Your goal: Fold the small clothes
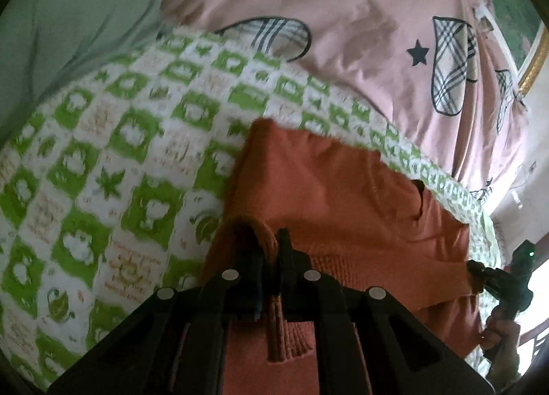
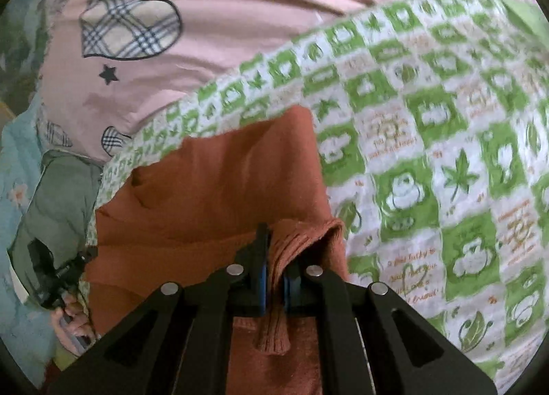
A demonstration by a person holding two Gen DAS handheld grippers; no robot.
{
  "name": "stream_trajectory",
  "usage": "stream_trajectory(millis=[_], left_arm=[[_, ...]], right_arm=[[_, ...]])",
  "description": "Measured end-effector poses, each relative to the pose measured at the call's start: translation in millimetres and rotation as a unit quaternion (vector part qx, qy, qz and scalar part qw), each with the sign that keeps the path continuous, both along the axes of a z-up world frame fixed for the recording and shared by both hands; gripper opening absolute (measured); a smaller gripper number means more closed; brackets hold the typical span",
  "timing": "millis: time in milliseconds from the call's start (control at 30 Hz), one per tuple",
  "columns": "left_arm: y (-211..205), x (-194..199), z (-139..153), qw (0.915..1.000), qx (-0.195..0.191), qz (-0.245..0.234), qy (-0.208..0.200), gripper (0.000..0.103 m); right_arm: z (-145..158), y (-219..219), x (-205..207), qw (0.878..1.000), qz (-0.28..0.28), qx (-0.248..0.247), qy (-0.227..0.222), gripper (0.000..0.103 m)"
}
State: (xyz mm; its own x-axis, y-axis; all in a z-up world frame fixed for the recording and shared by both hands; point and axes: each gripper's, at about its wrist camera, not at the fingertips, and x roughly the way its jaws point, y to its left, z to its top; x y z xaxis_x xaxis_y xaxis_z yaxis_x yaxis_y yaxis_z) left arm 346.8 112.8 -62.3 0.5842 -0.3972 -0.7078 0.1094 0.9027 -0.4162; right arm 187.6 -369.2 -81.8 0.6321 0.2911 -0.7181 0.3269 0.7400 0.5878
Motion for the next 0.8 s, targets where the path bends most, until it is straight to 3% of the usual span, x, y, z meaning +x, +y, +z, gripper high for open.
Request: stream_trajectory(millis=[33, 100, 133, 200, 300, 400, 500, 633, 667, 800], left_arm=[[3.4, -6.0, 1.3, 1.0, -0.007, 0.0, -0.002, 0.011], [6.9, -26.7, 7.6, 0.9999, -0.01, -0.008, -0.007, 0.03], [6.4, -38.6, 10.5, 0.9997, -0.014, -0.016, -0.01, 0.034], [-3.0, -59.5, 14.3, 0.9988, -0.019, -0.042, -0.013, 0.035], [-37.4, -82.5, 8.0, 0.995, -0.013, -0.099, 0.002, 0.036], [-80.2, -87.4, -6.0, 0.9888, 0.023, -0.144, 0.03, 0.037], [-107.8, -79.9, -9.4, 0.9829, 0.088, -0.16, 0.029, 0.037], [-112.9, -42.6, -2.7, 0.9805, 0.12, -0.153, 0.027, 0.034], [-109.0, -27.4, -0.4, 0.9821, 0.121, -0.143, 0.023, 0.032], [-87.9, 16.5, 11.6, 0.9905, 0.102, -0.091, 0.015, 0.033]], right_arm=[[3.4, -2.3, -6.4, 1.0, -0.007, 0.006, -0.006, 0.01], [18.2, -3.2, -27.0, 0.999, -0.031, -0.021, -0.017, 0.028], [26.1, -1.0, -37.2, 0.998, -0.041, -0.039, -0.028, 0.041], [38.8, 14.0, -54.1, 0.996, -0.032, -0.054, -0.058, 0.042], [44.2, 62.1, -55.9, 0.993, 0.058, -0.075, -0.064, 0.042], [32.9, 120.7, -39.9, 0.975, 0.178, -0.128, -0.024, 0.042], [11.3, 142.6, -20.4, 0.958, 0.234, -0.166, 0.017, 0.042], [1.5, 108.0, 7.9, 0.966, 0.202, -0.158, 0.021, 0.037], [3.6, 93.1, 16.6, 0.969, 0.173, -0.178, 0.022, 0.037], [12.3, 41.9, 30.5, 0.982, 0.071, -0.177, 0.013, 0.039]])
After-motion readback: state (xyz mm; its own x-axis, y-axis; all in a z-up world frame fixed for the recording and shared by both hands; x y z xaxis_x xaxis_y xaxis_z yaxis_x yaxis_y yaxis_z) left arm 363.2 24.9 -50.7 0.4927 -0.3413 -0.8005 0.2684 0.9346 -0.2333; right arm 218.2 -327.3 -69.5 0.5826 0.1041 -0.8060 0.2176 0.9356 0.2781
